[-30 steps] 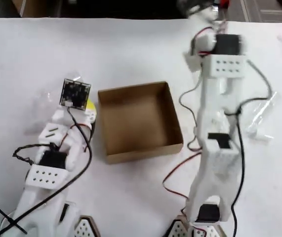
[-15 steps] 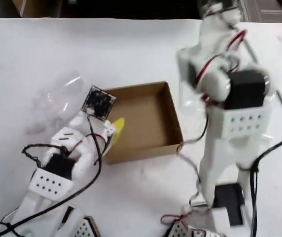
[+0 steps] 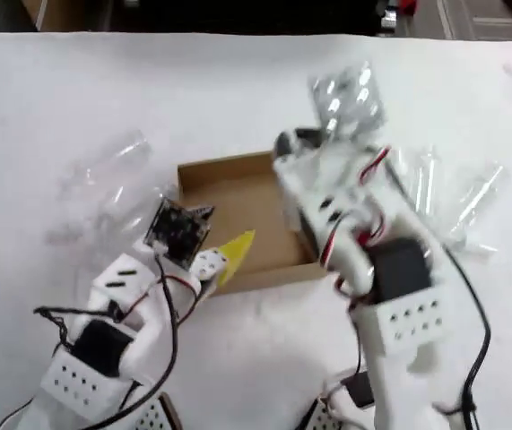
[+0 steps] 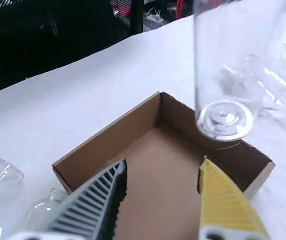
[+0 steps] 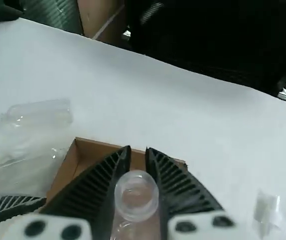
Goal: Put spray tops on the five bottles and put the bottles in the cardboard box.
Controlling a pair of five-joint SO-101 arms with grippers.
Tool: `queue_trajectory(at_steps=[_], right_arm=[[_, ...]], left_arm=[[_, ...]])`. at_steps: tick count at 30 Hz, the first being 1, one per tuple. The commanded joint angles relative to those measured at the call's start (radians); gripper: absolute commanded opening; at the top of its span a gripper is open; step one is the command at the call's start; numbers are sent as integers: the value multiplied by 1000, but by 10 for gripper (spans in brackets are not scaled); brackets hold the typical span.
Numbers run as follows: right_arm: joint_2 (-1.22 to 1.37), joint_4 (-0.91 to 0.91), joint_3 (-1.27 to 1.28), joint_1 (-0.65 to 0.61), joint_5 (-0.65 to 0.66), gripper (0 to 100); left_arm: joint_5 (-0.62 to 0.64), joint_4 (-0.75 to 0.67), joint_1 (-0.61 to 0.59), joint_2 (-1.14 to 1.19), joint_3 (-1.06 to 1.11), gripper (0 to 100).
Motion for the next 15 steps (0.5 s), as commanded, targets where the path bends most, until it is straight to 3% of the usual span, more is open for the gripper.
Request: queue_trajectory(at_steps=[1,10,15], right_arm=[[-156,-137,190,-122,-9,15],[-171,-140,229,-269,-9,15],[-180,-114,238,-274,-2,15]], left_arm=[[81,-32,61,-88,26,222],[60,-157,47,-56,95,220],[68,-238,-58,-5,100,219]])
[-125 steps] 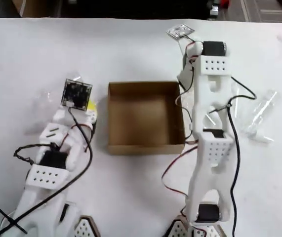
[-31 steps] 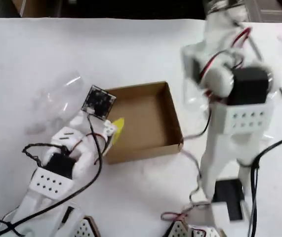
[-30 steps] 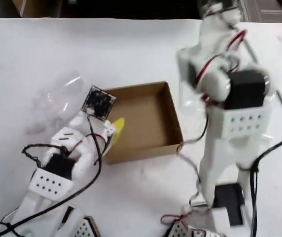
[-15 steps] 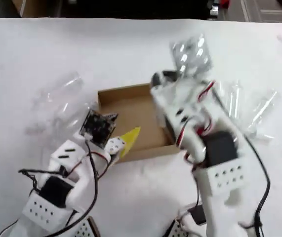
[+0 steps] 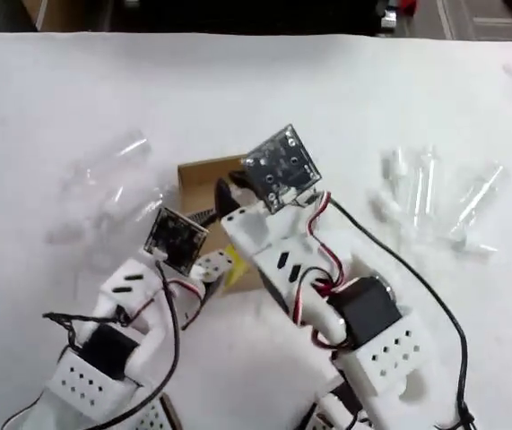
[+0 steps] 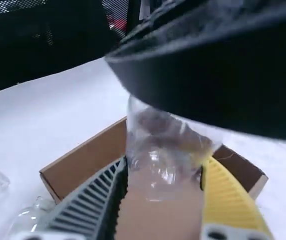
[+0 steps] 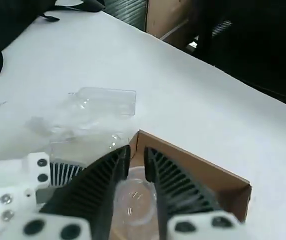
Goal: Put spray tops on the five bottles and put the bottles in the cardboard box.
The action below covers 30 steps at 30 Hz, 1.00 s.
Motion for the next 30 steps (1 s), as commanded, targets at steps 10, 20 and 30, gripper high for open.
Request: queue_trajectory(at_steps=[10,20,30], right_arm=[[-7,-71,-5,108,-9,15],[153,-105,-6,254,-9,15],[348,-28,-46,131,52,19]], left_arm=[[-6,-176,-108,173,-14,218],[-2,-175,-236,163,-41,188],[2,-204,-452,166,-64,78]])
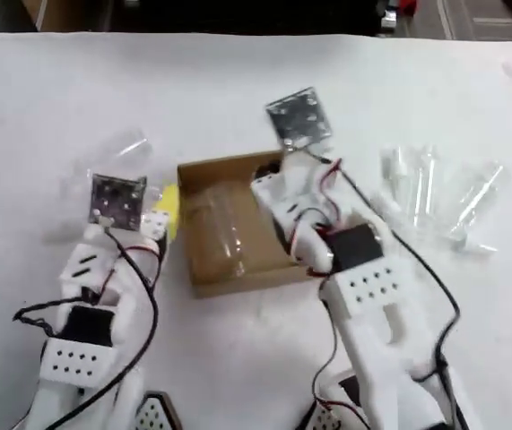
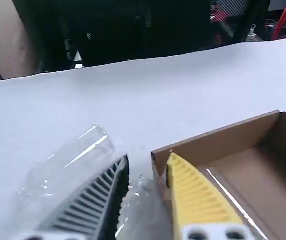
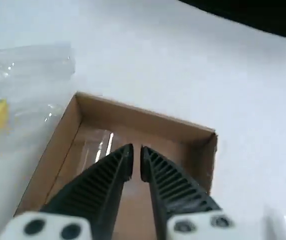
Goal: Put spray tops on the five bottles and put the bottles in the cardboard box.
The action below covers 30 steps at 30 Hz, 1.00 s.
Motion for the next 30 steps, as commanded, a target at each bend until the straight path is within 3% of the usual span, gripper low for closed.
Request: queue_trajectory(at_steps=[1,4,8,14,21,30], right_arm=[[94,62,-68,-94,72,19],[222,114,-141,-107,71,52],[444,274,-328,-114,-34,188],[699,499,-575,-206,-46,180],[774,467,-589,-278,-71,183],[886,397,-598,-266,-100,182]], left_arm=[[2,-71,-84,4,-57,66],[2,-169,-131,4,-6,39],[2,-279,-171,4,52,28],[2,-282,-193,4,55,28],[29,-288,-283,1,52,28],[72,-284,-283,1,52,31]])
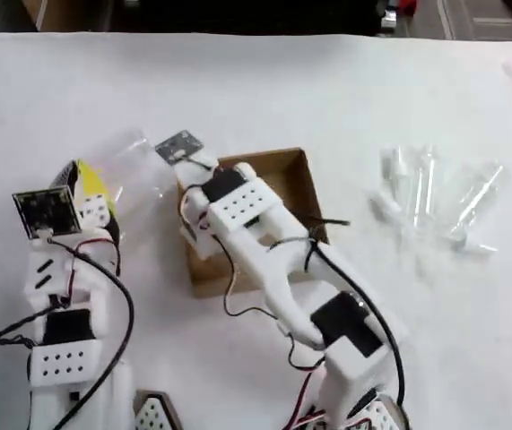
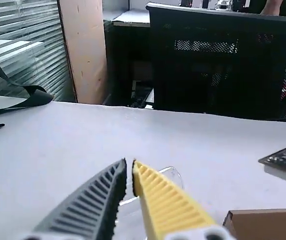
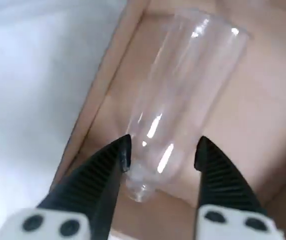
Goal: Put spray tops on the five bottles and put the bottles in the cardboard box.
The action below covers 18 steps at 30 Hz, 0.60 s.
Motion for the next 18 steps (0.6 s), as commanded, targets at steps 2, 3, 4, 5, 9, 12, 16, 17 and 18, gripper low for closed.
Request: queue_trajectory(at_steps=[2,3,4,5,9,12,16,17,18], right_arm=[[36,-61,-48,22,-6,180],[45,-61,-49,30,-6,178],[50,-58,-49,42,-6,164],[51,-56,-51,53,-6,132],[18,-54,-49,91,-6,20],[-15,-39,-49,111,-6,51],[-76,-25,-49,156,41,21],[-93,-25,-49,168,63,15],[-111,-24,-48,183,77,15]], left_arm=[[11,-26,-2,1,-11,31],[12,-26,-2,1,-11,31],[12,-26,4,1,-11,31],[12,-26,13,1,-11,31],[11,-25,41,1,-8,31],[11,-25,41,1,-8,32],[11,-25,41,1,-9,32],[11,-25,41,2,-9,32],[11,-25,41,2,-9,32]])
